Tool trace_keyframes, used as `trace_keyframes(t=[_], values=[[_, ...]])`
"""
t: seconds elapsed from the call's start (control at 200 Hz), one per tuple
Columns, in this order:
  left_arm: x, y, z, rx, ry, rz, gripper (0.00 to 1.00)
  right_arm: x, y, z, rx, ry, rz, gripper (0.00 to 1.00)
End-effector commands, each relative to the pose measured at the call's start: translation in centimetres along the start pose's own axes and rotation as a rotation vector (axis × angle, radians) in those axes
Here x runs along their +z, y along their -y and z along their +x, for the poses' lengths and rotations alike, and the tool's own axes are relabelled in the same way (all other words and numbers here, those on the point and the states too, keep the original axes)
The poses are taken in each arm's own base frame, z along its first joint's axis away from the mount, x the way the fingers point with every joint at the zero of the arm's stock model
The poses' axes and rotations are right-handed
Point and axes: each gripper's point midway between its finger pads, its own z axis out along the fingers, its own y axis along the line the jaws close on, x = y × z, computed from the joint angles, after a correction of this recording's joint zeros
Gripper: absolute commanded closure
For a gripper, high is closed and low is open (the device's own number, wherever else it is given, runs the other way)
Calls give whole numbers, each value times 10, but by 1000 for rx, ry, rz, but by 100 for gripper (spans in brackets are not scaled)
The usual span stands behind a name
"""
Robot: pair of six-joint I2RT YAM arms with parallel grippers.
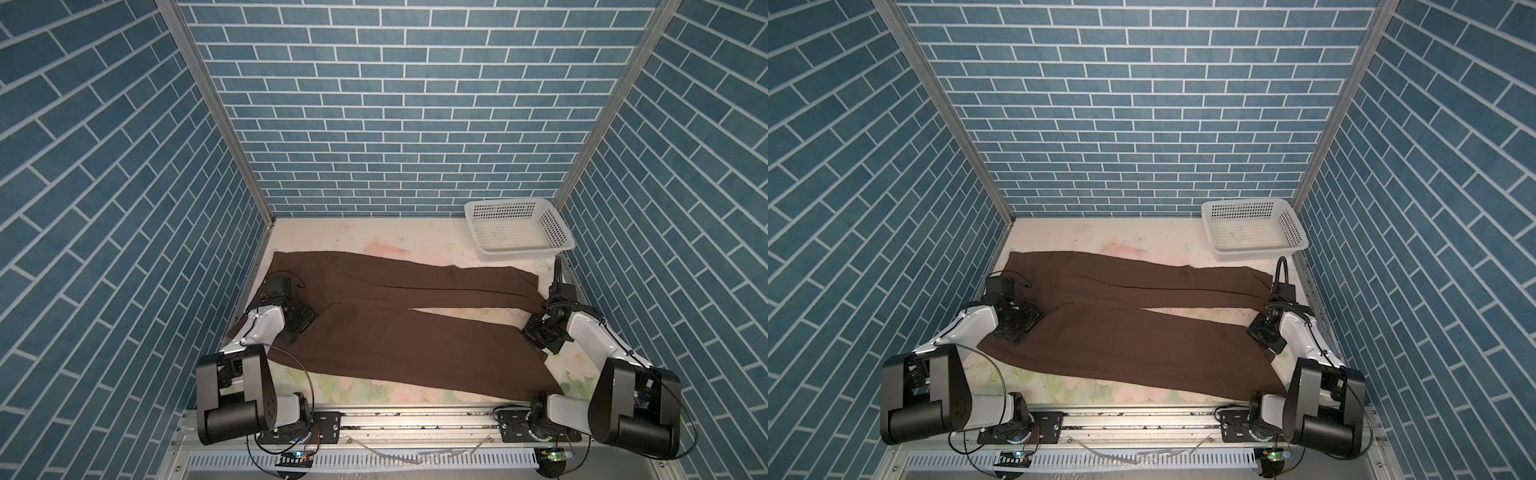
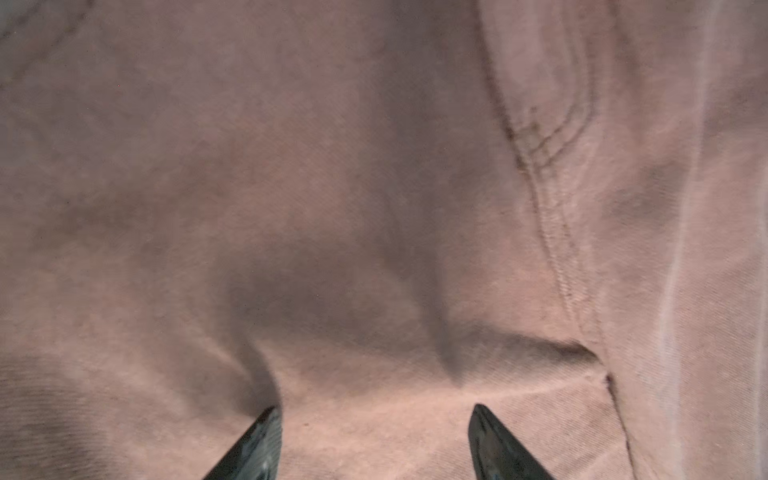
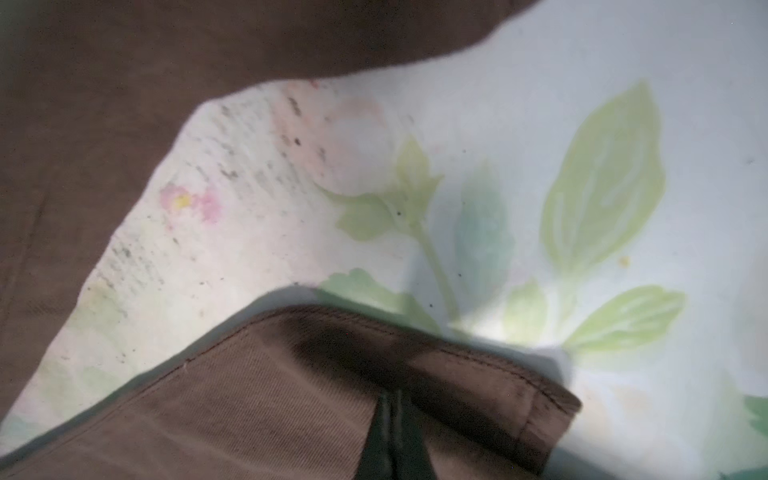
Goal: Fold and stack the trousers
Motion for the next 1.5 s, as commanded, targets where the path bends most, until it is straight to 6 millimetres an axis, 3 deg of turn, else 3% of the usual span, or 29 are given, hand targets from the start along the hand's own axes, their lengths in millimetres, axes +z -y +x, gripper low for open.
trace_keyframes(t=[0.0, 0.185, 0.26, 0.335, 0.4, 0.47, 0.58, 0.615, 0.66, 0.75, 0.935, 1.09, 1.29, 1.405, 1.495], values=[[-1, -1, 0, -6, 3, -26, 27, -19, -12, 1, -109, 75, 69, 100], [1, 4, 6, 1, 0, -15, 27, -6, -40, 34, -219, 35, 75, 100], [2, 6, 9, 13, -5, -16, 27, 3, -40, 43, -236, -4, 100, 100], [3, 6, 10, 18, -9, -17, 27, 3, -35, 40, -241, 1, 134, 100], [3, 6, 11, 24, -10, -18, 27, -2, -31, 33, -266, 22, 164, 70], [4, 8, 12, 32, -9, -11, 26, -7, -21, 24, -273, 28, 218, 47], [12, 4, 21, 28, -34, -10, 25, -9, -6, 12, -240, 13, 237, 41], [14, 3, 24, 27, -43, -11, 25, -7, -3, 10, -219, 4, 220, 28], [16, 2, 25, 25, -48, -11, 25, -4, 2, 8, -188, -19, 199, 21], [19, 1, 28, 26, -56, -9, 25, 7, 6, 10, -172, -59, 178, 24], [20, 3, 29, 22, -60, -4, 25, 25, -28, 26, -157, -135, -21, 55], [19, 5, 27, 20, -57, -4, 25, 18, -54, 34, -248, -116, -53, 100], [20, 11, 24, 22, -58, -1, 24, -3, -86, 42, -426, -20, 14, 100], [23, 13, 25, 24, -65, 0, 25, 4, -92, 55, -497, -31, 56, 100], [25, 14, 25, 27, -69, -2, 25, 18, -92, 71, -511, -88, 53, 85]])
